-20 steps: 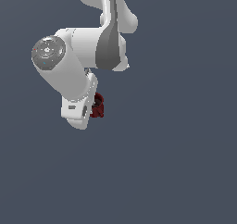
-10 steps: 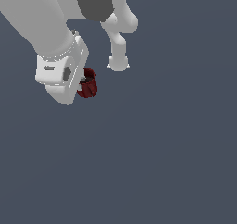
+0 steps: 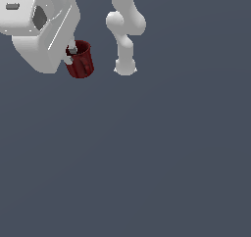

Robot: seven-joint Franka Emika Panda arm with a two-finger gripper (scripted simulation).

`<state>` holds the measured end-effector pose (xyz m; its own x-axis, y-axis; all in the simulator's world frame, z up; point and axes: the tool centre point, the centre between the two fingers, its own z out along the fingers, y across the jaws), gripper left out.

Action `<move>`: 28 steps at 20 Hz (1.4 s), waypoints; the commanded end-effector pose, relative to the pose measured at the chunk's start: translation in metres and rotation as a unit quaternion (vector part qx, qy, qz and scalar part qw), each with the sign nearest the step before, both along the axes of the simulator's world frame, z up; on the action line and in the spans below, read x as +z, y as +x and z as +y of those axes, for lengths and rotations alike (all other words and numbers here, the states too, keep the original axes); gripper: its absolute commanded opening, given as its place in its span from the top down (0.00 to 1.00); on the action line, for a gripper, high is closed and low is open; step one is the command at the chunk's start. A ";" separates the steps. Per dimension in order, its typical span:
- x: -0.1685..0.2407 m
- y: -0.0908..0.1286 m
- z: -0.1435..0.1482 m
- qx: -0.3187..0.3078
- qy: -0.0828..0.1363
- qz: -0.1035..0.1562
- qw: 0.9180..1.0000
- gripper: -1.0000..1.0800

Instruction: Pick up the object and move it to a goal position.

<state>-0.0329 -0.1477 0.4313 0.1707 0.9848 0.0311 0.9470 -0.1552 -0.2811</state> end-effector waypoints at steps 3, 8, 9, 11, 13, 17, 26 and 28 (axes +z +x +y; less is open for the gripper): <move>0.036 -0.005 -0.006 0.000 0.000 -0.001 1.000 1.00; 0.065 -0.009 -0.012 0.000 0.000 0.000 1.000 1.00; 0.069 -0.009 -0.013 0.000 0.000 0.000 1.000 1.00; 0.078 -0.010 -0.014 0.000 0.000 0.000 1.000 1.00; 0.085 -0.011 -0.016 -0.001 0.000 0.000 1.000 1.00; 0.096 -0.012 -0.018 -0.001 0.000 0.000 1.000 1.00; 0.106 -0.012 -0.020 -0.001 0.000 0.000 1.000 1.00; 0.106 -0.012 -0.021 -0.001 0.000 0.000 1.000 1.00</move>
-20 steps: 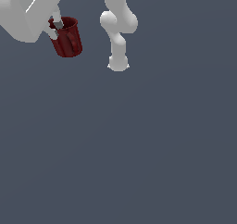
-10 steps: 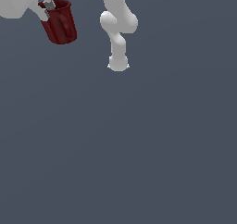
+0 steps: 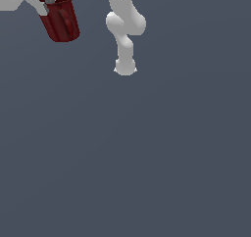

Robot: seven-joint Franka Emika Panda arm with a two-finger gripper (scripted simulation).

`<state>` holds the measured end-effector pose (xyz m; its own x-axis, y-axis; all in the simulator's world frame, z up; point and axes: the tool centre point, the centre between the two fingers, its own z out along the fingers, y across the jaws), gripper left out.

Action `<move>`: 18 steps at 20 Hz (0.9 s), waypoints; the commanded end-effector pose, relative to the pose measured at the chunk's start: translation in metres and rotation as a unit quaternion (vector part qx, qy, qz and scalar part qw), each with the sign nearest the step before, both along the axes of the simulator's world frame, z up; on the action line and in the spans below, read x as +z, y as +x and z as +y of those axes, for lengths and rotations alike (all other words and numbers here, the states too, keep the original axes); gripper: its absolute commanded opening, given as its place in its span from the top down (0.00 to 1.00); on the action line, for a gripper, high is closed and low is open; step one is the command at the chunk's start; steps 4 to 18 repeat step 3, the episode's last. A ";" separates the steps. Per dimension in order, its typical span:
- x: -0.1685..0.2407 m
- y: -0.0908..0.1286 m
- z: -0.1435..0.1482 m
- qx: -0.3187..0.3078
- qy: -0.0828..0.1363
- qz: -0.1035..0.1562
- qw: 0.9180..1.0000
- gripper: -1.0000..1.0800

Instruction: Pick up the object and move it to a goal position.

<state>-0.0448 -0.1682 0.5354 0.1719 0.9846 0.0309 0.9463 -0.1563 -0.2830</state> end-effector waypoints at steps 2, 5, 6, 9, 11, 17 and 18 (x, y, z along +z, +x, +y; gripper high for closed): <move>0.002 0.000 0.000 0.000 0.000 -0.001 1.000 1.00; 0.002 0.000 0.000 0.000 0.000 -0.001 1.000 1.00; 0.002 0.000 0.000 0.000 0.000 -0.001 1.000 1.00; 0.002 0.000 0.000 0.000 0.000 -0.001 1.000 1.00; 0.002 0.000 0.000 0.000 0.000 -0.001 1.000 1.00; 0.002 0.000 0.000 0.000 0.000 -0.001 1.000 1.00; 0.002 0.000 0.000 0.000 0.000 -0.001 1.000 1.00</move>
